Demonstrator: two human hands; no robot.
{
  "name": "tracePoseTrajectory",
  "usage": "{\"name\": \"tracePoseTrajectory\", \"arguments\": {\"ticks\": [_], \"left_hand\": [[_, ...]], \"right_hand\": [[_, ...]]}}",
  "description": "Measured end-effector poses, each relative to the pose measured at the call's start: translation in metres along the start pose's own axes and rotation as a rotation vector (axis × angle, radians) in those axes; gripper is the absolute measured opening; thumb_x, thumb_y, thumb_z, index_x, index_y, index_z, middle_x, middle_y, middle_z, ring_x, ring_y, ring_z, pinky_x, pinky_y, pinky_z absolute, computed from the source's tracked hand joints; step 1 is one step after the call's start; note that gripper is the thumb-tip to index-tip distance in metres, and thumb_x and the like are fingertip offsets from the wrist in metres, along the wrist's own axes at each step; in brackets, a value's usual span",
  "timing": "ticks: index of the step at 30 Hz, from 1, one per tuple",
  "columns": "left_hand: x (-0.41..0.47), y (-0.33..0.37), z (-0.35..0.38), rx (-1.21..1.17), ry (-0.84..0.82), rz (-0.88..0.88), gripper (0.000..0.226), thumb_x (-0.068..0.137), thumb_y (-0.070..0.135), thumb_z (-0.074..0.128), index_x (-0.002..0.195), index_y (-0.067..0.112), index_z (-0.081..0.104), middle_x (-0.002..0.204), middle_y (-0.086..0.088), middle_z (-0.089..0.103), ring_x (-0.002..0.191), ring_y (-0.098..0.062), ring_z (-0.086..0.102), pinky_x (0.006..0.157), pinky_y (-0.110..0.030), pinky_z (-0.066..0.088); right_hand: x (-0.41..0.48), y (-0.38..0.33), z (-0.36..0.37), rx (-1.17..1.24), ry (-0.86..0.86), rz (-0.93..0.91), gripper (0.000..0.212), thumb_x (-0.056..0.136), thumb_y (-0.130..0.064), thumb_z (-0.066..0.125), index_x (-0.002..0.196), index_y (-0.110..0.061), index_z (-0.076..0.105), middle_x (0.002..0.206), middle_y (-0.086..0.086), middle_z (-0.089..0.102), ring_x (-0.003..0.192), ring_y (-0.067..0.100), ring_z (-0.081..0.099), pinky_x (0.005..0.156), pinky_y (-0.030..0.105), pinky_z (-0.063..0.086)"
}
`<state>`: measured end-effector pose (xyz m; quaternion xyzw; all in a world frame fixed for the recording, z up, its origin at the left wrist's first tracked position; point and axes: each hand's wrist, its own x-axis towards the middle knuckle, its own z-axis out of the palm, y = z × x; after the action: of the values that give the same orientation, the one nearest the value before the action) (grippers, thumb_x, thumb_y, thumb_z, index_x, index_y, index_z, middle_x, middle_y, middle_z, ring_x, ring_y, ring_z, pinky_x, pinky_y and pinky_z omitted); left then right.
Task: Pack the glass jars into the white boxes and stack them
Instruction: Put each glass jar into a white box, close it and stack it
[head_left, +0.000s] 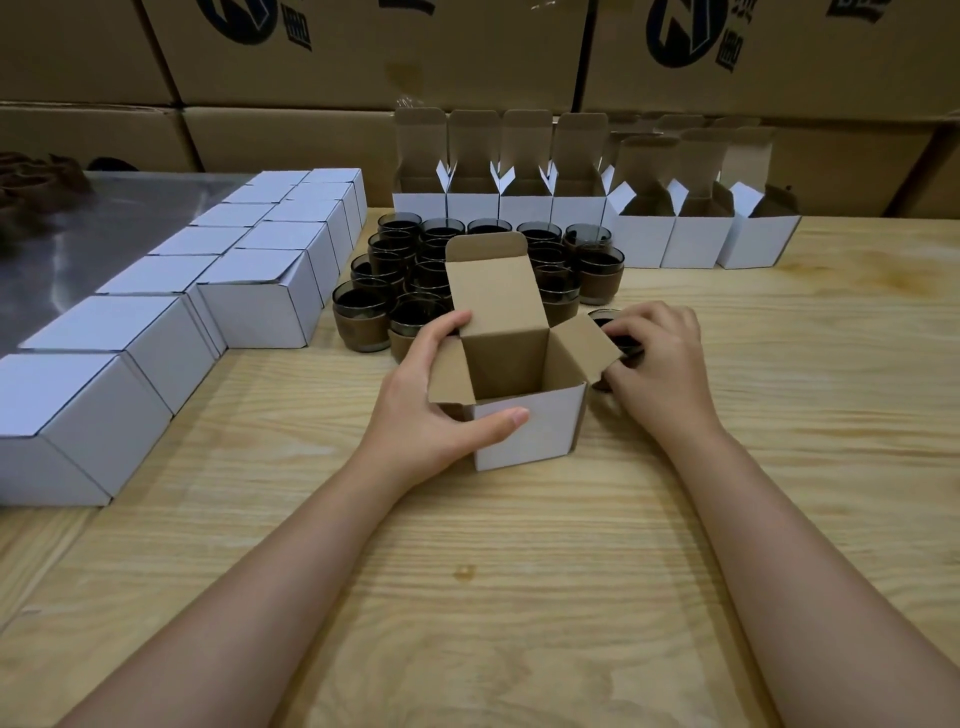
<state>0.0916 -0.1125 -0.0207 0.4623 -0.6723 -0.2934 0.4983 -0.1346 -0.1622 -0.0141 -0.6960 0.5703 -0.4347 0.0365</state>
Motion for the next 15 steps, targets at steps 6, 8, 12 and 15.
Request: {"name": "tracePoseTrajectory", "arguments": {"ticks": [6,8,12,15], "left_hand": [[0.000,0.000,0.000,-0.009,0.003,-0.012,0.092,0.051,0.056,0.081,0.133,0.043,0.041,0.118,0.030,0.051,0.108,0.006,0.054,0.088,-0.028,0.055],[0.000,0.000,0.000,-0.008,0.003,-0.010,0.092,0.051,0.056,0.081,0.133,0.043,0.041,0.118,0.031,0.050,0.107,0.007,0.054,0.088,-0.026,0.055],[0.001,-0.001,-0.001,-0.012,0.027,-0.015,0.093,0.051,0.055,0.081,0.134,0.042,0.041,0.120,0.029,0.050,0.107,0.008,0.054,0.088,-0.030,0.055],[0.002,-0.002,-0.001,-0.008,0.029,-0.023,0.093,0.051,0.056,0.081,0.134,0.042,0.041,0.119,0.032,0.049,0.107,0.007,0.054,0.086,-0.033,0.057]], "right_hand": [[-0.005,-0.010,-0.012,0.148,-0.058,-0.043,0.035,0.076,-0.015,0.046,0.100,-0.011,0.071,0.101,-0.008,0.059,0.102,0.015,0.039,0.081,0.003,0.025],[-0.004,-0.008,-0.018,0.177,-0.109,-0.032,0.038,0.073,-0.011,0.047,0.104,-0.014,0.070,0.105,-0.008,0.061,0.103,0.014,0.040,0.081,0.004,0.028],[-0.002,-0.004,-0.023,0.170,-0.074,-0.019,0.019,0.087,-0.001,0.060,0.100,-0.010,0.072,0.102,0.001,0.067,0.096,0.020,0.054,0.082,0.023,0.043],[-0.002,-0.005,-0.023,0.202,-0.076,0.005,0.011,0.087,-0.008,0.066,0.094,-0.013,0.073,0.098,0.003,0.066,0.086,0.014,0.055,0.082,0.025,0.046]]}}
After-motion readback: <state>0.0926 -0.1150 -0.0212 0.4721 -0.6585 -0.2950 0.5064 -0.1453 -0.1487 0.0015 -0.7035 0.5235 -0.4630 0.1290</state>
